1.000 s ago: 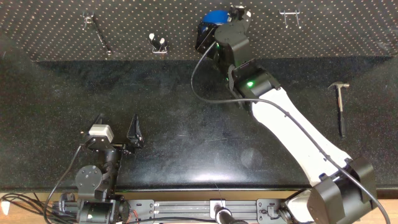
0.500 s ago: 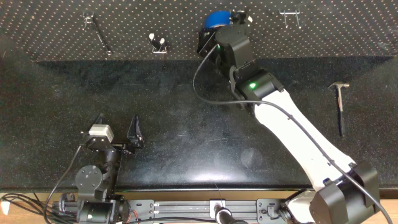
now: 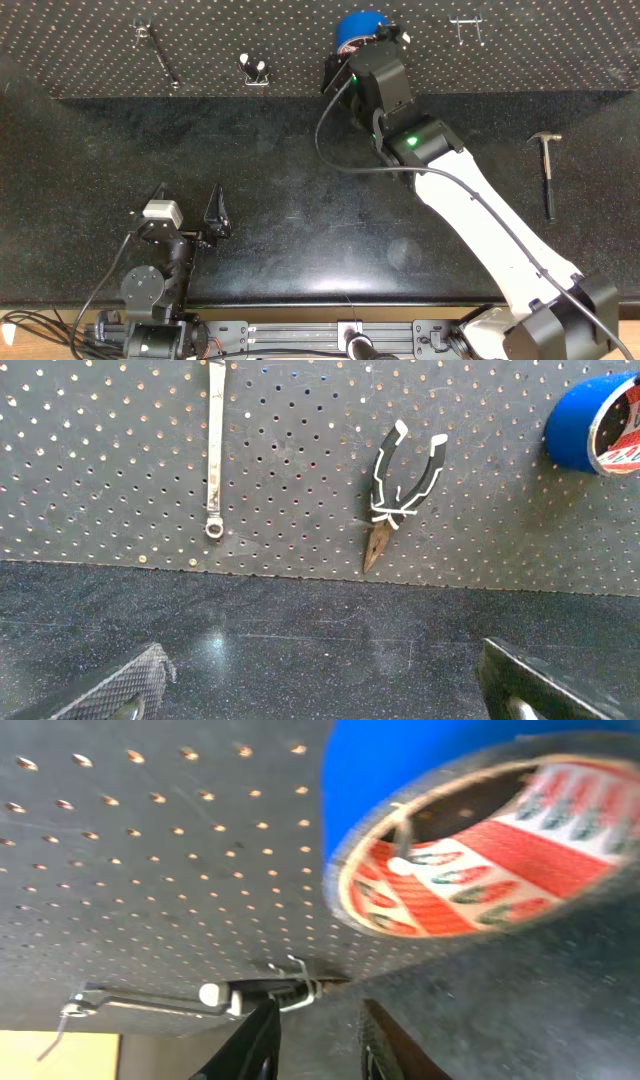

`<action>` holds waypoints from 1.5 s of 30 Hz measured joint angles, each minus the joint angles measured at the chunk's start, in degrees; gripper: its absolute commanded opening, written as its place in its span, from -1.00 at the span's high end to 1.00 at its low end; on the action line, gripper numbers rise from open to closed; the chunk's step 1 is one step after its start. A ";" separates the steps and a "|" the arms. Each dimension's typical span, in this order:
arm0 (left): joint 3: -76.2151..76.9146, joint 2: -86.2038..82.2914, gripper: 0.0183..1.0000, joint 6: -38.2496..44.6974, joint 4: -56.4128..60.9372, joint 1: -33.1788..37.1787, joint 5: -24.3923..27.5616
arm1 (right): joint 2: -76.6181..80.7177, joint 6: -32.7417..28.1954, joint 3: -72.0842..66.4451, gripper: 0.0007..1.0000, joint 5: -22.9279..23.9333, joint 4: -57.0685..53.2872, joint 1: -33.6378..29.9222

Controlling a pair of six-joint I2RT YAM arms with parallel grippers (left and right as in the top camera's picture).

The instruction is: Place Tools Onto Pegboard

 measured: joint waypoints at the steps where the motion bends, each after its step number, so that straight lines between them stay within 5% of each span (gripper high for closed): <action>1: 0.00 0.00 -0.99 0.00 0.00 0.00 0.00 | -0.44 0.02 0.02 0.43 0.07 -1.29 0.11; 11: 0.00 0.00 -0.99 0.00 0.00 0.00 0.00 | -6.58 0.15 -0.48 0.43 7.06 -19.06 3.39; 18: 0.00 0.00 -0.99 0.00 0.00 0.00 0.02 | -14.01 -0.44 -0.98 0.43 13.14 -42.07 -4.00; 26: 0.00 0.00 -0.99 0.00 0.00 0.00 0.02 | -14.78 -19.87 -1.05 0.42 0.17 -53.37 -25.75; 32: 0.00 0.00 -0.99 0.00 0.00 0.00 0.00 | -14.80 -29.92 -2.08 0.42 -1.01 -59.34 -43.60; 45: 0.00 0.00 -0.99 0.00 0.00 0.00 0.00 | -12.52 -50.77 -10.80 0.42 -0.81 -50.56 -54.77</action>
